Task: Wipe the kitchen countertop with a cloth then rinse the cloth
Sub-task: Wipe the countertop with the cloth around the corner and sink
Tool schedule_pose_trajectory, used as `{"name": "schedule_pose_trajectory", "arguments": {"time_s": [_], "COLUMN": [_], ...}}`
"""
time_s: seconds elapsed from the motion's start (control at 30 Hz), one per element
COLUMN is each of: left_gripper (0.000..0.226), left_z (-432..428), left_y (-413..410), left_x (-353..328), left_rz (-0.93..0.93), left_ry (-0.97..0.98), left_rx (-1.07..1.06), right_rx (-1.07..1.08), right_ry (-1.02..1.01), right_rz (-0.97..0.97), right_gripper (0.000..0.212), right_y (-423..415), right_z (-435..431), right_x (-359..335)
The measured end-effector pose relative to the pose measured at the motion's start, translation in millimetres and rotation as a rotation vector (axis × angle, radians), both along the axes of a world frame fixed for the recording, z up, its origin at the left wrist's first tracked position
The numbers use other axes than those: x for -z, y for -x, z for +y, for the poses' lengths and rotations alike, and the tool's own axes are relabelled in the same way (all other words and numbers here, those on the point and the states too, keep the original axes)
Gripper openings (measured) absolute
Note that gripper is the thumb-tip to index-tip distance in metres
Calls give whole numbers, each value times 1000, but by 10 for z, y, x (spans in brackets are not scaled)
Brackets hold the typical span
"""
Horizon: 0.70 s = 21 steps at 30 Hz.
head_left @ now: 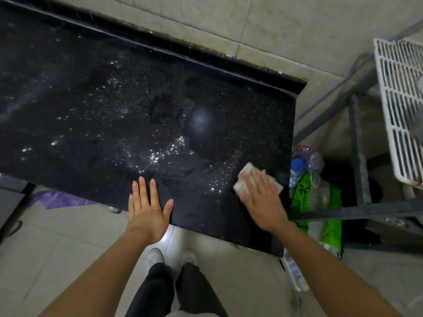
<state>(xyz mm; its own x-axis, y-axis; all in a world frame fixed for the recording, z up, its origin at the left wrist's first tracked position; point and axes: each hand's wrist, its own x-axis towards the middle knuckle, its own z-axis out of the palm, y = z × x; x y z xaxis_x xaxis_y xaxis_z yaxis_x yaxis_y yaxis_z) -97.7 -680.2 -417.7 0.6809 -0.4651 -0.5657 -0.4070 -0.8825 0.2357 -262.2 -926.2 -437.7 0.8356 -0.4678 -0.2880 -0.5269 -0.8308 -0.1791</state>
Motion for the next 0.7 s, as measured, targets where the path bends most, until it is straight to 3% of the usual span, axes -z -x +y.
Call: {"name": "schedule_pose_trajectory", "arguments": {"time_s": [0.13,0.3,0.53,0.7], "left_gripper": [67,66,66,67], "left_z": [-6,-34,-39,-25], "left_y": [-14,-27,-33,-30], "left_x": [23,27,-22,-79], "left_rz": [-15,9,29,41], "left_ry": [2,-25,-38,-40], "left_rx": [-11,-6,-1,4], "right_rx": [239,291,-95,-343], "right_ry": [-54,-109,-56,-70], "right_rz": [22,55,48,6], "right_gripper": [57,57,68,54], "right_y": [-649,-1102,-582,-91], "right_z": [-516,-573,74,675], "right_x": [-20,-46,-56,-17]}}
